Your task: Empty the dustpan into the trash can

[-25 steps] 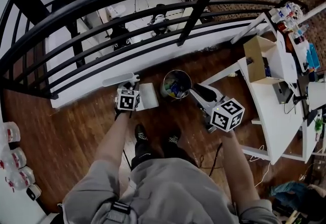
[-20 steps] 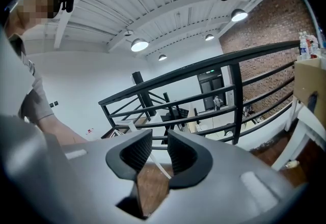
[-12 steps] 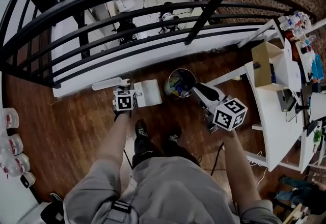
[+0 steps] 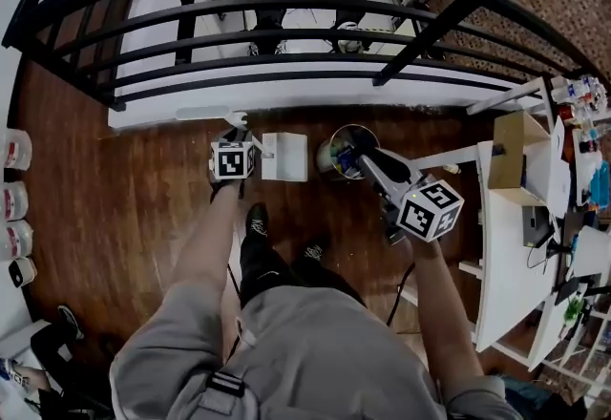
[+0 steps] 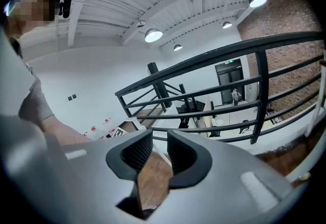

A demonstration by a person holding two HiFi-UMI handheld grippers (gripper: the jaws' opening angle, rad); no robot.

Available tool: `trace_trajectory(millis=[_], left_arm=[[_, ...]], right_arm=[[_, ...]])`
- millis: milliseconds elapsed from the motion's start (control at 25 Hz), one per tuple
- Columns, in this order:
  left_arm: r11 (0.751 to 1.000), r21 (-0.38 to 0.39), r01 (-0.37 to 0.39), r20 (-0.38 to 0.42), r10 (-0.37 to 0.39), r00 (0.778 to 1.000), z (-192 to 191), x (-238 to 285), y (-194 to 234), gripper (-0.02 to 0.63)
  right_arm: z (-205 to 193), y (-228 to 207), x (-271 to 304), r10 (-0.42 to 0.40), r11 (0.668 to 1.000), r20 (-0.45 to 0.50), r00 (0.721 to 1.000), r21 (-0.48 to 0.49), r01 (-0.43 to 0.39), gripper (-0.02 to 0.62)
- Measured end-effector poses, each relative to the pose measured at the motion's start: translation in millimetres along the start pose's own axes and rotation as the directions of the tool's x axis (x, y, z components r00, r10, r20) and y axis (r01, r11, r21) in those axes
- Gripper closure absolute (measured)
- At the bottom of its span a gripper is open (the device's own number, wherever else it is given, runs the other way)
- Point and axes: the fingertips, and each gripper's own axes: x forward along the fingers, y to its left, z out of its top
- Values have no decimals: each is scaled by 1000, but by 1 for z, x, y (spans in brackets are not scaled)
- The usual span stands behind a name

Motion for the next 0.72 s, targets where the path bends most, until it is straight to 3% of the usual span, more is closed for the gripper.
trace_trajectory(millis=[160,360,480,600,720], left_arm=[[999,-24,-24,-26,24,999,-16,-16,12,472],[999,-54,-8,-41,6,999,-44,-55,-10,480],[998,-59,38,-37,-40,999,-43,-79,-33,497],[994,-2,111,1,-111,994,-20,-105,-65,533],[968,92,232,66,-239,969,18,-125,-112,575]], right_arm=[[1,11,12,37,999,-19,999,-18,-38,509],[-1,23,21,74,997,-30,997,-33,-75,509],[-6,21,26,65,998,-41,997,-20,-66,509],[-10,19,26,37,999,-32,999,6,-36,533],[-6,16,20,-11,1000,-23,1000,-21,11,584]])
